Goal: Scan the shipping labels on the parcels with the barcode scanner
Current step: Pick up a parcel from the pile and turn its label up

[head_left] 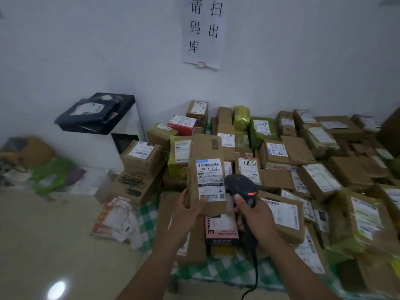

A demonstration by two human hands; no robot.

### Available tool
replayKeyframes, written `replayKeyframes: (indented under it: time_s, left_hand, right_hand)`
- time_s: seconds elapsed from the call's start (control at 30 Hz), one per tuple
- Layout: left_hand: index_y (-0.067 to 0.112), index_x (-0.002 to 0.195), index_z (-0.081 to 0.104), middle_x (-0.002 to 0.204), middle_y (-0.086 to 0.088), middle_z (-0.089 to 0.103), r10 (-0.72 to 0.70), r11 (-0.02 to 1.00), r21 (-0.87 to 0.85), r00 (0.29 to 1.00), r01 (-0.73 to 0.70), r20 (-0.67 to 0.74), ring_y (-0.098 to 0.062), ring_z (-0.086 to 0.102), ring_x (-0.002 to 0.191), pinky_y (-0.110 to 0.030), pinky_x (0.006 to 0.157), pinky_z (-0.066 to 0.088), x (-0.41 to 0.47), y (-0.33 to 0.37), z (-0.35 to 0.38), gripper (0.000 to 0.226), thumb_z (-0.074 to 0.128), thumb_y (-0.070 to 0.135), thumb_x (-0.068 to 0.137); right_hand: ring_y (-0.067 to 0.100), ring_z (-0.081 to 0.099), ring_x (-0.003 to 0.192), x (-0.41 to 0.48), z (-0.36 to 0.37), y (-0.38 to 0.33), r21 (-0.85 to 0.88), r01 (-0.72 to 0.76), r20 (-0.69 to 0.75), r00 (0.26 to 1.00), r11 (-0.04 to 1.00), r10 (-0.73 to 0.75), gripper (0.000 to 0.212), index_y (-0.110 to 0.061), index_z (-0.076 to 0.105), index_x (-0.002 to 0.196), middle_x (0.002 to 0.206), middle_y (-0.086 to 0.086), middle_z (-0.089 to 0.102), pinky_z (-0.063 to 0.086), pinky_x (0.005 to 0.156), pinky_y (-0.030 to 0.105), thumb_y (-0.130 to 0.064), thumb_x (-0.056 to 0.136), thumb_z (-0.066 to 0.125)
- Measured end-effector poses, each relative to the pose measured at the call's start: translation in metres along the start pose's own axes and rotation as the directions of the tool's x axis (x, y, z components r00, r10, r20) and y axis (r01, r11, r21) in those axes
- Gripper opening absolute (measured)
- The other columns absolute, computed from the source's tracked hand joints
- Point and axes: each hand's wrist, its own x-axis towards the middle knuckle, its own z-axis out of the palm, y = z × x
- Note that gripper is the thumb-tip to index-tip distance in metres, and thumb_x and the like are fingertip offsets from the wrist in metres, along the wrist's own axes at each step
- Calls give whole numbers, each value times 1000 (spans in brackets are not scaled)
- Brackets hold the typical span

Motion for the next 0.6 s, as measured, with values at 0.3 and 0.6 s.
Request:
replayKeyframes:
  time_s: [0.3,0.6]
  left_hand:
    - [40,135,41,125,4,63,-90,994,79,982,78,164,-16,67,107,-34,84,59,-47,-29,-78,64,75,42,82]
    - [32,115,50,116,10,63,-144,852,521,981,55,132,-2,61,87,-9,65,48,-50,-43,-120,22,59,41,96]
  right_hand:
    - [22,58,53,-24,70,-19,65,-12,46,999,998,9,39,-8,59,70,56,5,60,50,49,23,-39,93,60]
    - [14,54,39,-41,111,-23,61,-27,95,995,998,21,48,5,62,75,46,5,60,46,43,22,-40,92,62]
